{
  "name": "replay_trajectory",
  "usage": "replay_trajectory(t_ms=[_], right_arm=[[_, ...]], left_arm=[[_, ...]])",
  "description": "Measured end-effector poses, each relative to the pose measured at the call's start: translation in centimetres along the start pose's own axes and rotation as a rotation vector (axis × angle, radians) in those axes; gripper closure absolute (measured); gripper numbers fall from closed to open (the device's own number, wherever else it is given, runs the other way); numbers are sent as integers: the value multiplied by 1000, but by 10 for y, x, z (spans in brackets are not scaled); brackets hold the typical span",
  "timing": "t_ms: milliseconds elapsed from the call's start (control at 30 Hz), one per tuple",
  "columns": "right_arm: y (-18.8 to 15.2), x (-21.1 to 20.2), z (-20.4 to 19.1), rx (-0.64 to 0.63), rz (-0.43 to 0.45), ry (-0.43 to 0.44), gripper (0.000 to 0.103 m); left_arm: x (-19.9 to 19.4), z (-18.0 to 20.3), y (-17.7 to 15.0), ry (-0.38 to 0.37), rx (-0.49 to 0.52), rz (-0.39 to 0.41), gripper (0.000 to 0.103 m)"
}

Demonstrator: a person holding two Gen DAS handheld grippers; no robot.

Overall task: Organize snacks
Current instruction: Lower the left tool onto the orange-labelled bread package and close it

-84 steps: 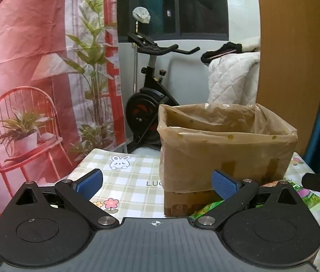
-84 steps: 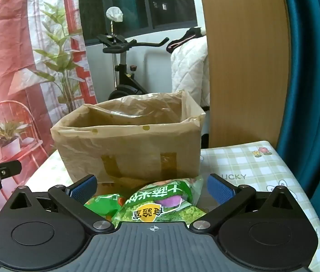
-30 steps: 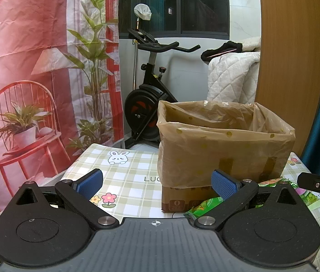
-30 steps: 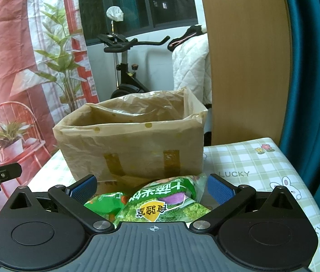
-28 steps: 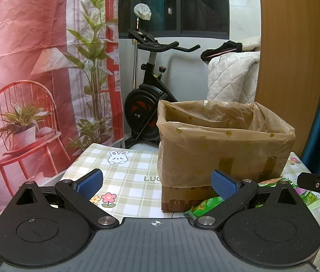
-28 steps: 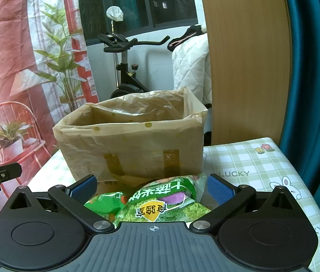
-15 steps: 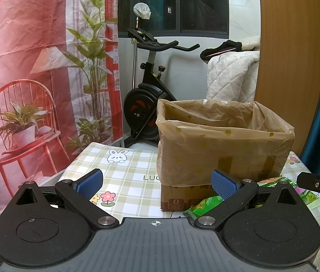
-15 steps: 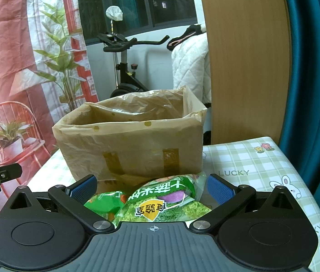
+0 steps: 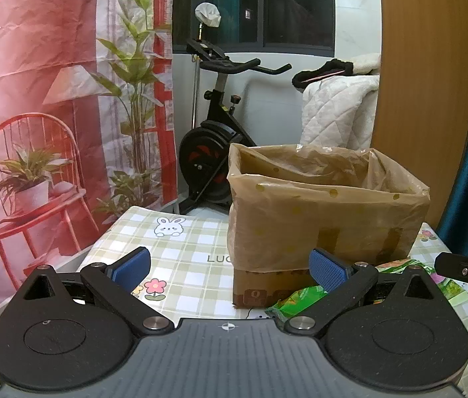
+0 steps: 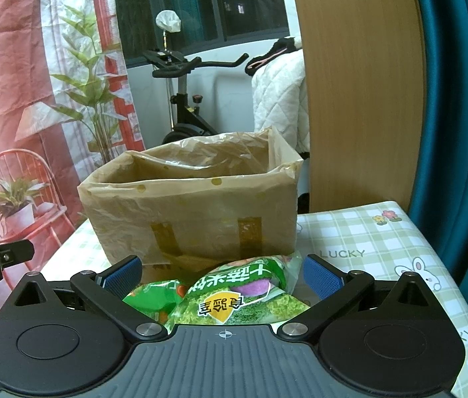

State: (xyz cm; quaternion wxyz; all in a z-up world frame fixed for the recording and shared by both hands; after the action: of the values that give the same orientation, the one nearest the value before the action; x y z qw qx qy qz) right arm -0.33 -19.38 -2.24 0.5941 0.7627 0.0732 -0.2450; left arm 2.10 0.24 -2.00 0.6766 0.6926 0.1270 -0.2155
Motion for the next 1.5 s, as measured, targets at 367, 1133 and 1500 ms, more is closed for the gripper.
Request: replay_trajectory(t_ms=[367,1133,1500], right_arm=[[0,4,0,-3,49,28,0],[-52,30,10,-71,39,-48,0],[-55,29,9,-80,76,-37,0]], left_arm=[[8,-15,4,-43,-79,38,1],[79,-14,-71,-188,-120,-147,8],[113,14,-107,-255,-60,-262,7]])
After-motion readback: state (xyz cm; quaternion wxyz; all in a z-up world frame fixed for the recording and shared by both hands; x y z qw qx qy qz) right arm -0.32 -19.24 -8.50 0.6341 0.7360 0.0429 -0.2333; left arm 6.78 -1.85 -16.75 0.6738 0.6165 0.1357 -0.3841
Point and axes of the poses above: each gripper's, at about its wrist camera, not at the fingertips, and x roughly the way its jaws point, z to its right, y to its top, the point moved 3 cm from there along x, roughly the way its jaws point, and after that the axes turned 5 degrees about -y, right-handed, at the moved point
